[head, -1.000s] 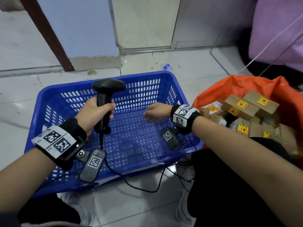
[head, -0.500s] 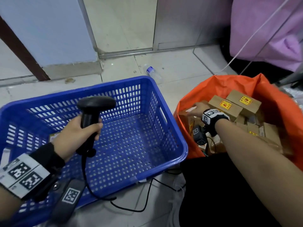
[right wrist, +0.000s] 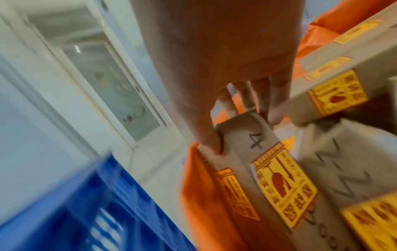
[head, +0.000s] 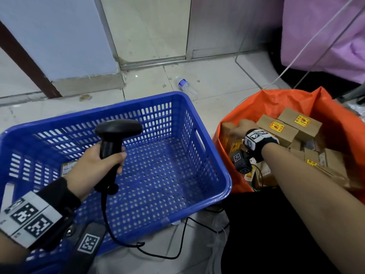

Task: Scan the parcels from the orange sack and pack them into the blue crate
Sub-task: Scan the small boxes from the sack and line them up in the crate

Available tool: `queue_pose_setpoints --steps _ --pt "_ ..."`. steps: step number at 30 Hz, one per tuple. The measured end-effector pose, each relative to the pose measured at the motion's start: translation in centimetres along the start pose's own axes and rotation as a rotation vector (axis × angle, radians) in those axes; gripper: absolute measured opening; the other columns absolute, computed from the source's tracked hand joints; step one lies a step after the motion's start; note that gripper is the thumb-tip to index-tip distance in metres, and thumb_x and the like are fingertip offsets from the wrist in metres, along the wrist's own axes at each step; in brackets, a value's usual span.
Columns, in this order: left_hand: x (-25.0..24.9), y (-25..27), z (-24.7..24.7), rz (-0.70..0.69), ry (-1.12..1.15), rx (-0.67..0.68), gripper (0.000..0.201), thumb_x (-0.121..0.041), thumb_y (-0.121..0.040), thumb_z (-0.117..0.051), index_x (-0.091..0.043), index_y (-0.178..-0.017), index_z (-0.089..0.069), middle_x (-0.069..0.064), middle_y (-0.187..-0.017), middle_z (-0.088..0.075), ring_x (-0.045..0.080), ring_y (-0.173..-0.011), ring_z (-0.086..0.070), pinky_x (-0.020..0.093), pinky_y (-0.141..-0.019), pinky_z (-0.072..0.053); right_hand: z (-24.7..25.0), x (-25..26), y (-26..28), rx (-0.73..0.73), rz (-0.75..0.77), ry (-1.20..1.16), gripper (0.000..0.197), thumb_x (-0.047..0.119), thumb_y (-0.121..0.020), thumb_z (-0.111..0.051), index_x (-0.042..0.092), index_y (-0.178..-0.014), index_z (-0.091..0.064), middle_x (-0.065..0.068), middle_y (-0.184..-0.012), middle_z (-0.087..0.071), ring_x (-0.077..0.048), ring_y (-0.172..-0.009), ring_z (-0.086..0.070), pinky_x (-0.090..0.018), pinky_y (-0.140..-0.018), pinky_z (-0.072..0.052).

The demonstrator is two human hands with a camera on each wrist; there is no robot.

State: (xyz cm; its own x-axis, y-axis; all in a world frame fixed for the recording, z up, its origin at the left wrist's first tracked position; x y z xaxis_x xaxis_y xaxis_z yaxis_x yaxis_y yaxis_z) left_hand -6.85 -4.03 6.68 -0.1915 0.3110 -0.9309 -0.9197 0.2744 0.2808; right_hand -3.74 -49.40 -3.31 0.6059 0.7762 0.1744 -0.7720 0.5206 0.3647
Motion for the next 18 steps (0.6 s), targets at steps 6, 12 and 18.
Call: queue_pose_setpoints --steps 6,12,18 --pt "-0.4 0.7 0.4 -0.035 0.044 0.010 0.001 -0.004 -0.092 -0.057 -0.005 -0.093 -0.057 0.007 -0.062 -0.054 0.016 -0.054 -0.051 0.032 -0.062 -0.041 7.3 2.7 4.2 -0.277 0.049 -0.034 0.055 0.050 -0.064 -0.076 0.004 -0.094 -0.068 -0.015 -0.096 -0.067 -0.031 -0.083 -0.061 -0.032 -0.057 -0.046" --pt "0.0 1.9 1.2 -0.024 0.131 -0.016 0.005 -0.001 -0.092 -0.057 -0.007 -0.092 -0.057 0.004 -0.062 -0.055 0.016 -0.053 -0.051 0.029 -0.060 -0.043 7.1 10.4 11.5 -0.552 0.630 -0.253 0.065 0.038 -0.061 -0.076 0.016 -0.119 -0.058 -0.004 -0.113 -0.045 -0.017 -0.098 -0.051 -0.031 -0.072 -0.048" --pt "0.5 2.2 2.9 -0.037 0.197 -0.121 0.007 -0.001 -0.093 -0.056 -0.007 -0.088 -0.055 0.006 -0.068 -0.059 0.014 -0.054 -0.058 0.025 -0.059 -0.049 1.0 17.8 17.3 -0.487 1.052 -0.166 0.066 0.029 -0.061 -0.077 0.012 -0.121 -0.056 -0.008 -0.118 -0.047 -0.025 -0.107 -0.049 -0.035 -0.058 -0.052"
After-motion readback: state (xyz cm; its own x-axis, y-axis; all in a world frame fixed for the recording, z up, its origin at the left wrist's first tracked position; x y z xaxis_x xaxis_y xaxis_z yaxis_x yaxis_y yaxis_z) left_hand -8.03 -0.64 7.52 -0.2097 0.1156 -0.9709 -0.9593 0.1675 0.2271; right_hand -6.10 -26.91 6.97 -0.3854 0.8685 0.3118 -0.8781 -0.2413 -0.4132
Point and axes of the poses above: each hand's wrist, its own y-axis away from the middle knuckle, its own z-axis out of the back of the hand, x = y × z, the point moved 1 cm from there along -y, towards the middle knuckle
